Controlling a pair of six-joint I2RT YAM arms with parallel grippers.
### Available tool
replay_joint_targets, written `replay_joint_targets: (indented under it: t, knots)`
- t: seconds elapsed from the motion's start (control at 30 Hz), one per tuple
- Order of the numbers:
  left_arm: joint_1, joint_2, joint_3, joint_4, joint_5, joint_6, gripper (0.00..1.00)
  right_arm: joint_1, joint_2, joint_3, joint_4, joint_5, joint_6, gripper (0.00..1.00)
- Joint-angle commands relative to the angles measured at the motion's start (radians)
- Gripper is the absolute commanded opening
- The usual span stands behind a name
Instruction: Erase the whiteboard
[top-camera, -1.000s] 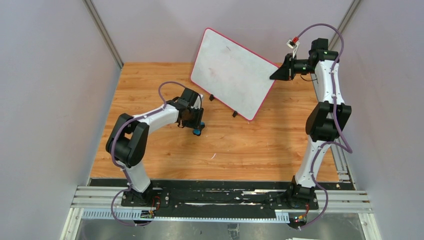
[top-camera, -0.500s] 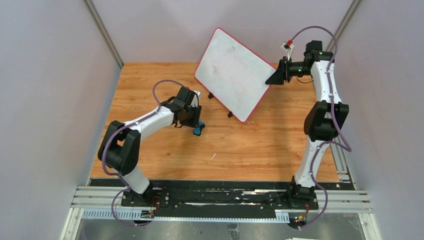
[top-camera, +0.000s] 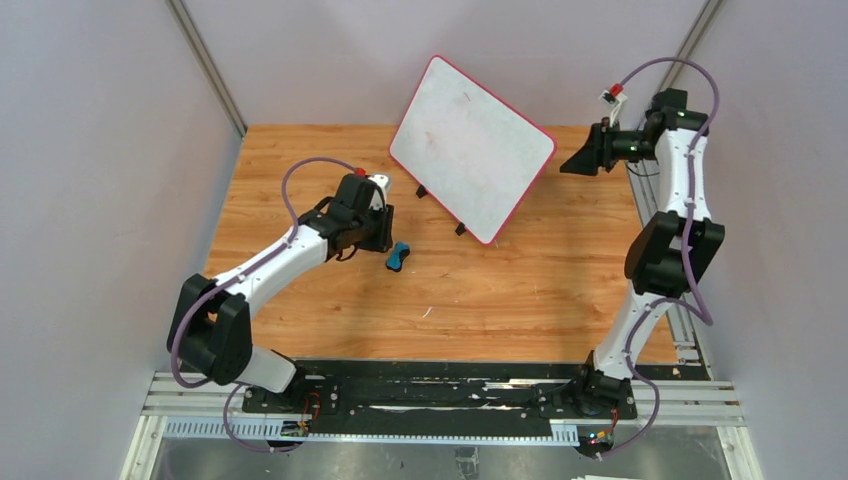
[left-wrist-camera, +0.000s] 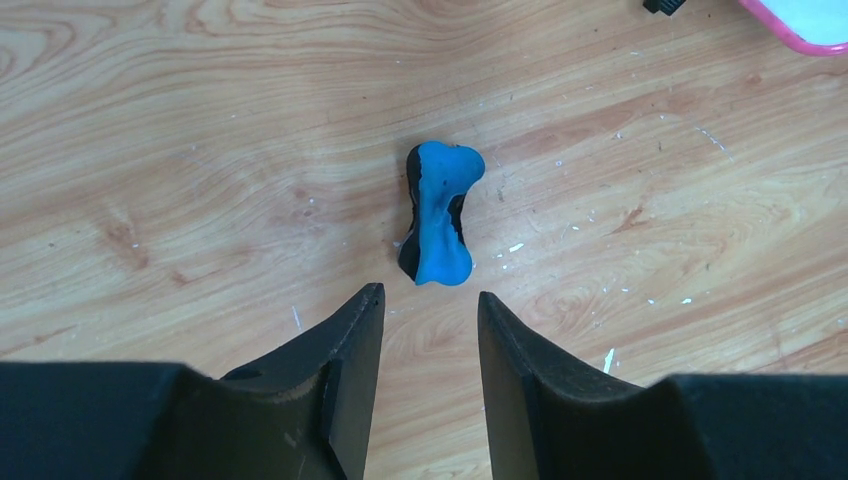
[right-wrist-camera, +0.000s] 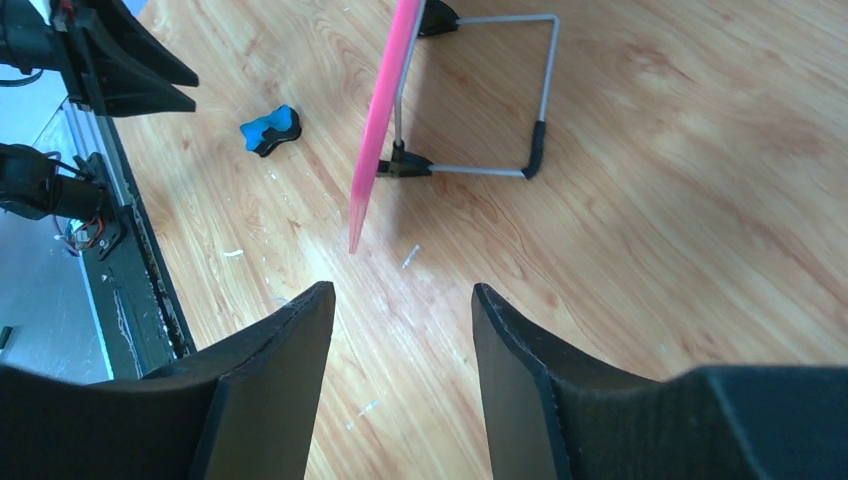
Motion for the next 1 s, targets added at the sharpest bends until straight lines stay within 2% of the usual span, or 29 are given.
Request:
replay_joint_targets:
  t: [0.0, 0.1, 0.2, 0.27, 0.43, 0.57, 0.67, 0.8, 0.97]
  knots:
    - [0.006, -0.082, -0.043, 0.055, -0.050, -0.015, 0.44, -0.079, -0.102, -0.056, -0.111, -0.023, -0.106, 0.54]
    - [0.006, -0.124, -0.081, 0.093, -0.102, -0.030, 0.46, -0.123, -0.165, -0.156, -0.117, 0.004, -0.146, 0.54]
    - [0.006, -0.159, -0.124, 0.147, -0.179, -0.045, 0.49, -0.160, -0.260, -0.334, 0.001, 0.079, -0.088, 0.60]
    - [0.006, -0.179, -0.159, 0.193, -0.219, -0.052, 0.49, -0.171, -0.354, -0.504, 0.176, 0.164, 0.014, 0.60]
    - [0.006, -0.209, -0.210, 0.264, -0.239, -0.089, 0.51, -0.169, -0.670, -1.037, 0.831, 0.525, 0.369, 0.61]
    - [0.006, -0.215, -0.231, 0.301, -0.250, -0.095, 0.52, -0.152, -0.795, -1.326, 1.168, 0.672, 0.444, 0.63]
    - [0.006, -0.230, -0.247, 0.319, -0.262, -0.097, 0.52, -0.145, -0.803, -1.400, 1.277, 0.733, 0.444, 0.63]
    - [0.006, -0.272, -0.294, 0.368, -0.266, -0.115, 0.52, -0.127, -0.749, -1.419, 1.292, 0.752, 0.445, 0.62]
    - [0.006, -0.313, -0.327, 0.384, -0.283, -0.119, 0.61, -0.116, -0.698, -1.385, 1.277, 0.780, 0.483, 0.60]
